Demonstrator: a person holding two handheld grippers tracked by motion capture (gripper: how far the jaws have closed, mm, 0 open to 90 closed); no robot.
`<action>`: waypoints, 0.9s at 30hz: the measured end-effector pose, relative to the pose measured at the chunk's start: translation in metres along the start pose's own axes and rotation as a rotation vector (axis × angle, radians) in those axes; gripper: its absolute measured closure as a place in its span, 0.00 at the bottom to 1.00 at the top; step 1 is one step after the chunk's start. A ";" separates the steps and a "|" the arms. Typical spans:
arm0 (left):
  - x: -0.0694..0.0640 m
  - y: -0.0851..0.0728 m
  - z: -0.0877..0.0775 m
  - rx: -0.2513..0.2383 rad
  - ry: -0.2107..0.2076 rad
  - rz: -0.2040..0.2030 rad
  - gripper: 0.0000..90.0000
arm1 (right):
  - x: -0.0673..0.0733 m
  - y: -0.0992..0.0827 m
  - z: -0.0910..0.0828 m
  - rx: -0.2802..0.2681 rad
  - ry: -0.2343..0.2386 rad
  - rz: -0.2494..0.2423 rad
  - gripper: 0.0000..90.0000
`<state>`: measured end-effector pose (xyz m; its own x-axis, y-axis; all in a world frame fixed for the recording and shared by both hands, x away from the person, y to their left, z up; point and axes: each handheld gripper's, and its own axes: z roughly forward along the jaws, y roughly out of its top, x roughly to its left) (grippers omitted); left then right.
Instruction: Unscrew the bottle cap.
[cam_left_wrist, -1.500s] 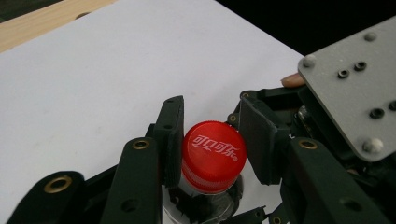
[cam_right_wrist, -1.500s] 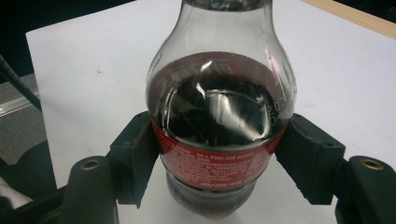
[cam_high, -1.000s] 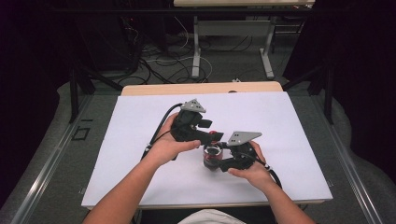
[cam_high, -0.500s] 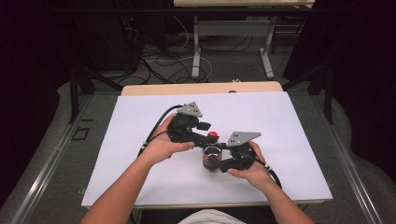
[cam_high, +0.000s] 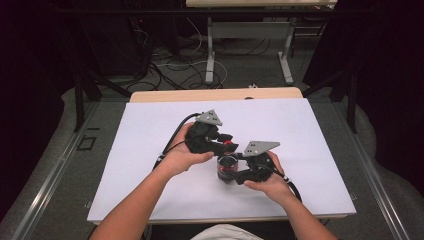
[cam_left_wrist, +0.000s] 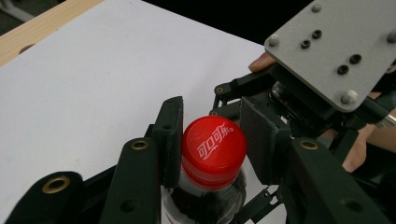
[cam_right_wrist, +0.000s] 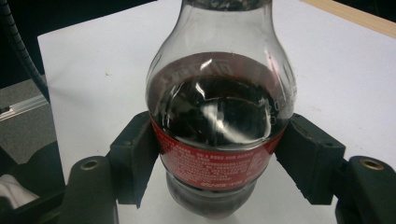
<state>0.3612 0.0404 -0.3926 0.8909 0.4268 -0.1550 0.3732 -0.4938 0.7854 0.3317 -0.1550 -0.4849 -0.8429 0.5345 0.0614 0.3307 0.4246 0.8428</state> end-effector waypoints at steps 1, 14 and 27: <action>-0.002 0.001 0.000 0.006 0.013 -0.029 0.68 | 0.001 0.000 0.001 -0.010 -0.007 0.001 0.36; -0.008 0.009 -0.002 0.005 0.092 -0.196 0.68 | 0.002 0.000 0.002 -0.008 -0.028 -0.003 0.36; 0.015 0.007 -0.016 -0.019 0.146 -0.237 0.68 | -0.001 -0.001 0.001 -0.015 -0.035 0.003 0.36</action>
<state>0.3728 0.0553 -0.3794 0.7323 0.6340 -0.2485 0.5603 -0.3537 0.7490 0.3324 -0.1553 -0.4860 -0.8264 0.5613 0.0455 0.3265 0.4118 0.8508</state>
